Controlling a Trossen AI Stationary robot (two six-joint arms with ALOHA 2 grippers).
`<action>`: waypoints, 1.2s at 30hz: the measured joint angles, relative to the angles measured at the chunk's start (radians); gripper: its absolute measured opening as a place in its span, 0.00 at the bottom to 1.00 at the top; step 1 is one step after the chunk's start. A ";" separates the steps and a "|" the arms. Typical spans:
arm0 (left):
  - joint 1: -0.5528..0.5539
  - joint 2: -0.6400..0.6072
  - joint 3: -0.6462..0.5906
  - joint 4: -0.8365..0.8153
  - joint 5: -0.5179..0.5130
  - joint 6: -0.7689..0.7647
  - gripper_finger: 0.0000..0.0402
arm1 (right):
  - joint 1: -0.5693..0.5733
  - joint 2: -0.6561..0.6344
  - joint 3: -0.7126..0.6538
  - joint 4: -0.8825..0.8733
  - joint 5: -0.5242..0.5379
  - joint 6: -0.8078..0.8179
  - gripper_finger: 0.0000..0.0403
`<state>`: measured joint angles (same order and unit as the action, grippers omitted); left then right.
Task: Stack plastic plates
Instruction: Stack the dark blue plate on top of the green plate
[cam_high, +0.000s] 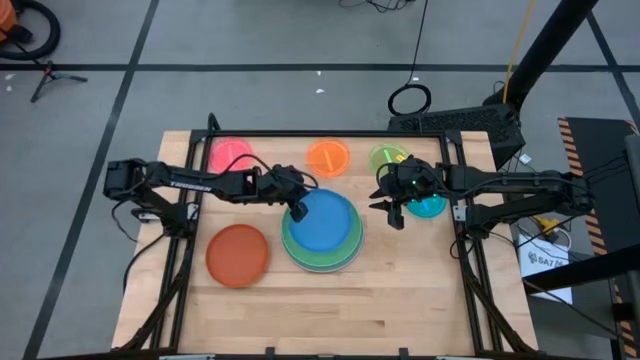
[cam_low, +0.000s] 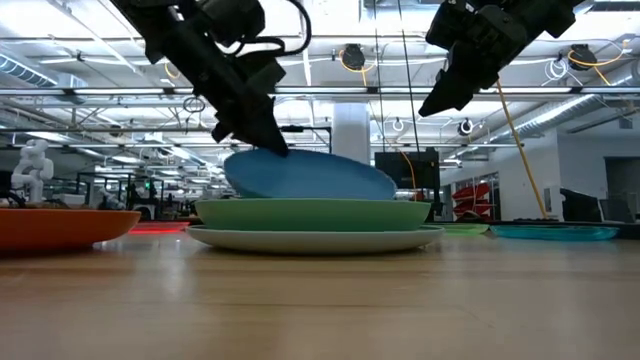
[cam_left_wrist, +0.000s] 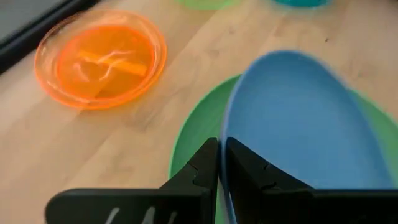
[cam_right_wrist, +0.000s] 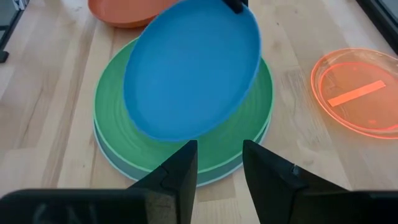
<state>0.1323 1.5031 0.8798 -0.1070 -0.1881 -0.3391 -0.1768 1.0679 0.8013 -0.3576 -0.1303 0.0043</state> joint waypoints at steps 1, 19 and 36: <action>0.000 0.007 0.001 0.005 0.000 -0.004 0.08 | 0.000 0.000 0.000 0.000 0.000 0.000 0.30; -0.003 0.044 -0.001 -0.003 0.000 -0.007 0.08 | 0.000 0.000 0.000 0.000 0.000 0.000 0.30; -0.003 0.044 -0.001 -0.018 0.000 -0.007 0.08 | 0.000 0.000 0.000 0.000 0.000 0.000 0.30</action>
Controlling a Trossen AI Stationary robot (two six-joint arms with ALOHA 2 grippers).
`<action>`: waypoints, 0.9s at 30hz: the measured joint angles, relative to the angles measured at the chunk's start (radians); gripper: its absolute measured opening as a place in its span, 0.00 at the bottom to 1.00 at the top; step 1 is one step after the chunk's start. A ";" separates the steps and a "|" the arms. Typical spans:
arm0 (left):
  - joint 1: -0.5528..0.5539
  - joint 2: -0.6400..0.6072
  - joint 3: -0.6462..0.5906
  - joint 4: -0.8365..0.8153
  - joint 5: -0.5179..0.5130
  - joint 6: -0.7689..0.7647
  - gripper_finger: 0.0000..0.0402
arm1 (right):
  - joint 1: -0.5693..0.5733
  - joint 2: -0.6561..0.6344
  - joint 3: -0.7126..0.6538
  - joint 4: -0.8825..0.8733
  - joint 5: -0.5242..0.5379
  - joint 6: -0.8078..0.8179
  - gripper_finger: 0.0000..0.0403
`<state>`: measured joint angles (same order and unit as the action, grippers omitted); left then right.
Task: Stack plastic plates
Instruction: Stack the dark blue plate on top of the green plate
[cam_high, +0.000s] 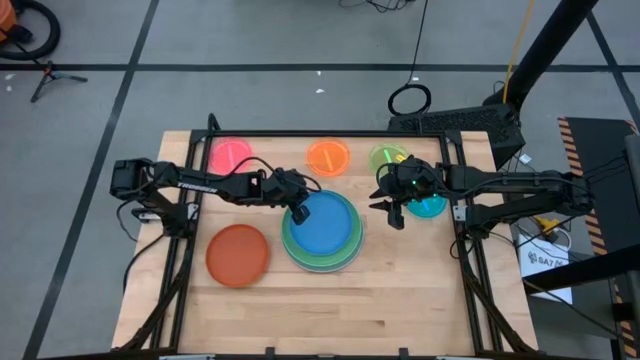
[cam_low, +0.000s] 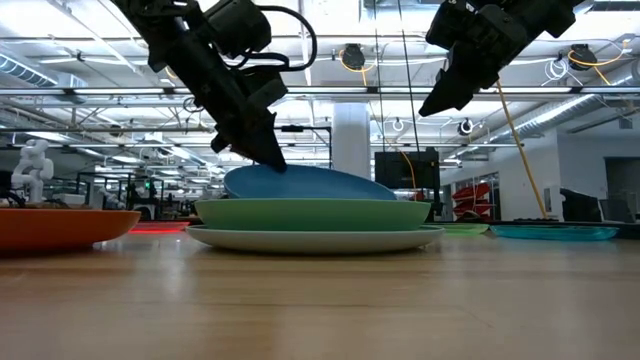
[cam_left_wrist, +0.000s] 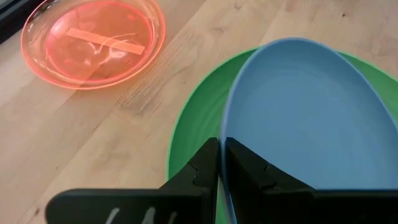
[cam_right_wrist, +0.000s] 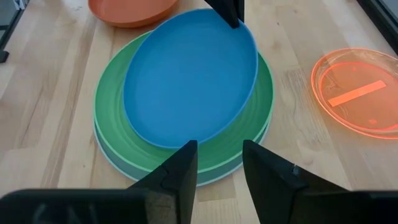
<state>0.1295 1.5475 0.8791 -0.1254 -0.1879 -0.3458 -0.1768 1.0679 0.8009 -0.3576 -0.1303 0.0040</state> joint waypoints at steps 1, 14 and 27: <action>0.000 0.000 0.000 0.000 0.000 0.000 0.08 | 0.000 0.000 0.000 0.000 0.000 0.000 0.30; 0.001 0.000 0.000 -0.007 0.000 -0.005 0.08 | 0.000 0.000 -0.001 0.000 0.000 0.000 0.30; 0.001 0.000 0.000 -0.007 0.001 -0.023 0.20 | 0.000 0.000 -0.001 0.000 0.000 0.000 0.30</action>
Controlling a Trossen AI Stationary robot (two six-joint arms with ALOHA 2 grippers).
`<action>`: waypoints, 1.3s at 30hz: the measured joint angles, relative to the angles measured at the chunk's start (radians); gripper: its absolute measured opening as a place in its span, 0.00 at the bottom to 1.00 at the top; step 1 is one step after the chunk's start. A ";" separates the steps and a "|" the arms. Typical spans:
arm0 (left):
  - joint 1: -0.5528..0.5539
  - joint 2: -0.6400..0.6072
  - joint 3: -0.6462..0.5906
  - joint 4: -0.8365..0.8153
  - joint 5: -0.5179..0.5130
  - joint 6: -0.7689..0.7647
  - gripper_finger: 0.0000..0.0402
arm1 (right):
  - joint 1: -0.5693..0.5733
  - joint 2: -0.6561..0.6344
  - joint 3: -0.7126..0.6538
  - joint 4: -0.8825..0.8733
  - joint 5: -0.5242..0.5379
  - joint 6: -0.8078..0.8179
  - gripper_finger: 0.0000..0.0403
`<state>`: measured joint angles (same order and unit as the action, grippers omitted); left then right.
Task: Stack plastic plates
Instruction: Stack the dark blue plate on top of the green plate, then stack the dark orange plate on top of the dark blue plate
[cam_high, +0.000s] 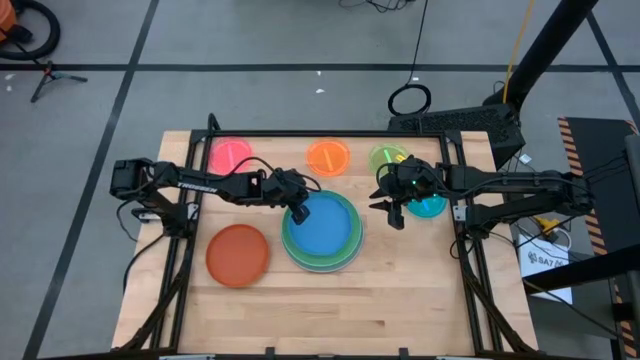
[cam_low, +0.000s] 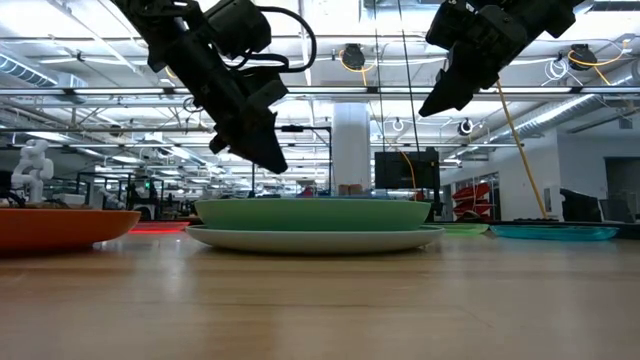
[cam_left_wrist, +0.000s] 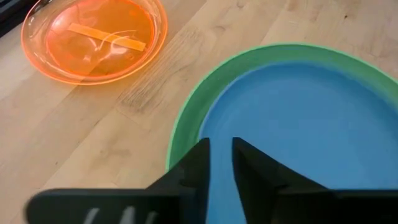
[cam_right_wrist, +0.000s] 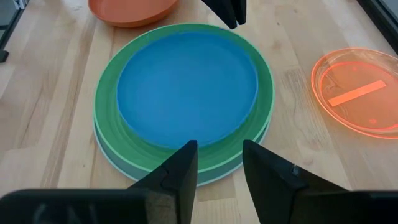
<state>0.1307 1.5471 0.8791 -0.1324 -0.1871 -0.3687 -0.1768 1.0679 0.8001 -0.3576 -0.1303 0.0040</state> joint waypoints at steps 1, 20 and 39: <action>0.000 0.000 0.000 0.000 0.000 0.000 0.23 | 0.000 0.000 0.000 0.000 0.000 0.000 0.30; -0.002 -0.001 0.000 -0.135 -0.021 0.076 0.41 | 0.000 0.000 0.000 0.000 0.000 0.000 0.30; -0.004 -0.002 0.003 -0.441 0.037 0.178 0.41 | 0.000 0.000 0.000 0.000 0.000 0.000 0.30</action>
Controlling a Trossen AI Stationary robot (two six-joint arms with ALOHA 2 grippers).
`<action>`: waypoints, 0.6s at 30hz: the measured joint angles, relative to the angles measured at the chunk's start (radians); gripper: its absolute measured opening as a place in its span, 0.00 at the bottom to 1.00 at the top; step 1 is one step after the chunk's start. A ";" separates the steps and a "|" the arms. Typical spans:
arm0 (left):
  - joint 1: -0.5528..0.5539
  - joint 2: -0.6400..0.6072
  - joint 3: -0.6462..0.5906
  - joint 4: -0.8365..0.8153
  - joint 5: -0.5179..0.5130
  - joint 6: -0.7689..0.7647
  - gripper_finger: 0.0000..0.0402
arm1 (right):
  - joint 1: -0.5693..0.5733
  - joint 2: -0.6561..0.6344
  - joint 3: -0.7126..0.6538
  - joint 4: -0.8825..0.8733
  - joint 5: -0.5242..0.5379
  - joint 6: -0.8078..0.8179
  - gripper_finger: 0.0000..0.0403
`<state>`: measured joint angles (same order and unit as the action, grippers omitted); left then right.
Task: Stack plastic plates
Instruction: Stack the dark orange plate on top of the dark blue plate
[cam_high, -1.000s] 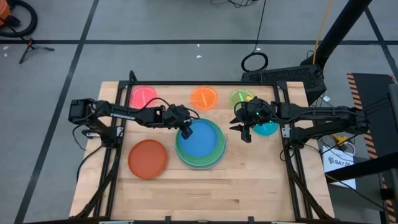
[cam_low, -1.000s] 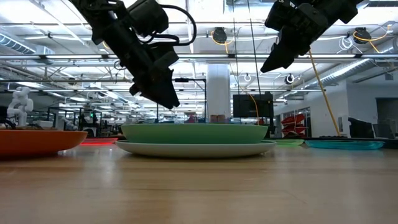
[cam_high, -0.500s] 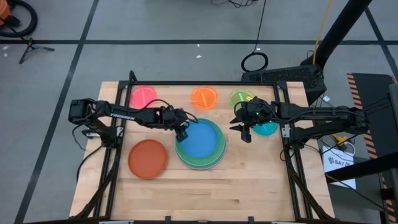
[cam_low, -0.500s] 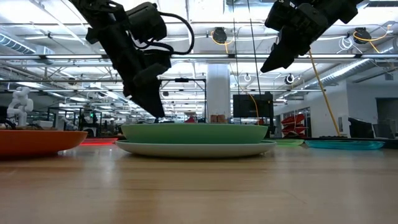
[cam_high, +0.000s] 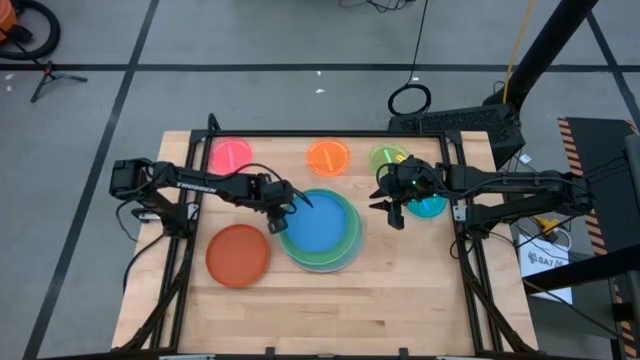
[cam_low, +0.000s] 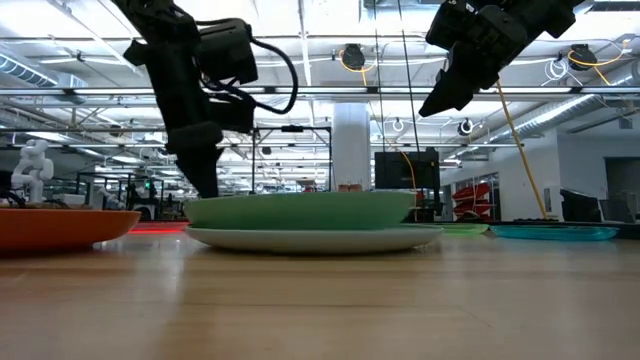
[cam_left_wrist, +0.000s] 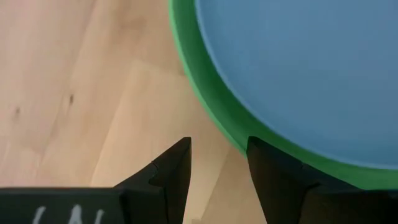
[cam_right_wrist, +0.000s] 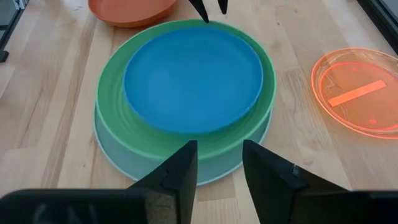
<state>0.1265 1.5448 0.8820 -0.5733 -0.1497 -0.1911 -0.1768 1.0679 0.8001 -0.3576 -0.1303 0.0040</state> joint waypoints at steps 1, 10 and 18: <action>0.000 0.000 0.004 -0.024 0.000 0.002 0.41 | 0.000 0.000 0.000 0.000 0.000 0.000 0.30; 0.000 0.001 0.120 -0.188 0.002 0.050 0.41 | 0.000 0.000 0.000 0.000 0.000 0.000 0.30; -0.006 0.001 0.176 -0.261 0.002 0.093 0.41 | 0.000 0.000 0.000 0.000 0.000 0.000 0.30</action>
<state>0.1204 1.5455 1.0576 -0.8345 -0.1478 -0.0980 -0.1768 1.0679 0.8001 -0.3573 -0.1303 0.0040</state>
